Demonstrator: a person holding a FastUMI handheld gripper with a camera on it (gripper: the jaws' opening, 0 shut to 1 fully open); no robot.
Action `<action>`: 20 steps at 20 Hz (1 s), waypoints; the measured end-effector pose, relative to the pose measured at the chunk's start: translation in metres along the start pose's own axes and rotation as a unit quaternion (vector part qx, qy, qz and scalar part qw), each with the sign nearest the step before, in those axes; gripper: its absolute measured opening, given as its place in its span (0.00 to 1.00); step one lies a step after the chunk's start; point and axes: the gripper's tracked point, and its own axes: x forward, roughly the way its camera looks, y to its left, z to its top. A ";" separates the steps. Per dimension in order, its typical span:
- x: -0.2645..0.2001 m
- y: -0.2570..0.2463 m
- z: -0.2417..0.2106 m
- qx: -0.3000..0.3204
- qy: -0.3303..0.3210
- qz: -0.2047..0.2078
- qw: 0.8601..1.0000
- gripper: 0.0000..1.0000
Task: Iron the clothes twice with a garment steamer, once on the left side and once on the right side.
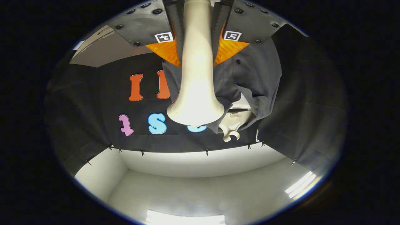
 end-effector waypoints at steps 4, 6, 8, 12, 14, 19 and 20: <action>0.025 0.011 -0.021 -0.009 0.023 0.000 1.000 0.44; 0.035 0.012 -0.031 -0.013 0.030 -0.006 0.999 0.44; 0.043 0.016 -0.037 -0.011 0.032 -0.005 0.999 0.44; 0.051 0.020 -0.045 -0.011 0.036 -0.007 0.999 0.44; 0.053 0.021 -0.050 -0.013 0.040 -0.008 0.999 0.44; 0.045 0.018 -0.067 -0.021 0.048 -0.015 0.999 0.44; 0.043 0.018 -0.072 -0.023 0.051 -0.017 0.998 0.44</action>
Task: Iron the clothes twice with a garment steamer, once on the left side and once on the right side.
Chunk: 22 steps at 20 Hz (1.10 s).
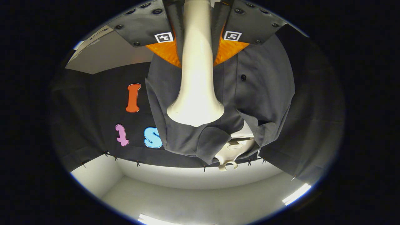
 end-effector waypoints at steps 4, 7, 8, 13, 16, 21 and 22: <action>-0.007 0.002 -0.027 -0.001 0.017 0.000 1.000 0.44; -0.015 0.002 -0.047 0.002 0.029 -0.004 1.000 0.44; -0.018 0.002 -0.055 0.002 0.035 -0.005 0.999 0.44; -0.029 0.003 -0.097 0.008 0.071 -0.001 0.997 0.44; -0.038 0.003 -0.120 0.007 0.085 0.000 0.996 0.45; -0.053 0.001 -0.162 0.006 0.122 0.002 0.993 0.45; -0.056 0.000 -0.170 0.008 0.129 0.003 0.992 0.45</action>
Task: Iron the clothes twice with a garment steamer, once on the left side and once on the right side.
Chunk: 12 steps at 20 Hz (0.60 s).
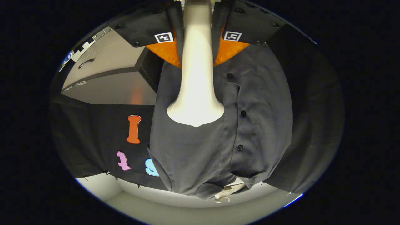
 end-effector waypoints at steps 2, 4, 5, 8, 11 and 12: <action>-0.002 -0.002 -0.016 0.001 0.012 0.005 1.000 0.45; -0.003 -0.003 -0.030 -0.005 0.021 0.007 1.000 0.45; -0.003 -0.004 -0.037 -0.009 0.026 0.007 1.000 0.45; -0.006 -0.004 -0.056 -0.015 0.040 0.009 0.999 0.44; -0.011 -0.004 -0.080 -0.022 0.061 0.008 0.998 0.45; -0.012 -0.004 -0.089 -0.021 0.069 0.008 0.997 0.45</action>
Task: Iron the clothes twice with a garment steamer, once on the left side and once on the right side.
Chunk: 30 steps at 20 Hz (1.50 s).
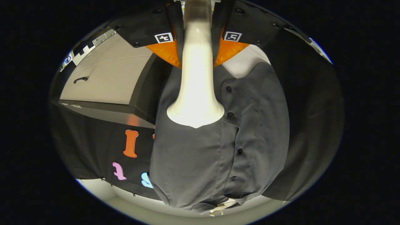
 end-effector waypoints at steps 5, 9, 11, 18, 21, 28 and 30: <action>0.002 0.002 -0.046 0.003 0.038 -0.001 0.999 0.45; -0.003 0.001 -0.072 0.008 0.062 -0.002 0.998 0.45; -0.008 -0.001 -0.069 0.009 0.053 -0.009 0.999 0.45; -0.040 0.001 0.032 0.021 -0.063 -0.012 0.998 0.45; -0.059 0.016 0.090 0.011 -0.124 0.003 0.992 0.44; -0.066 0.074 0.207 0.001 -0.192 0.055 0.980 0.44; -0.060 0.097 0.230 0.012 -0.185 0.081 0.979 0.44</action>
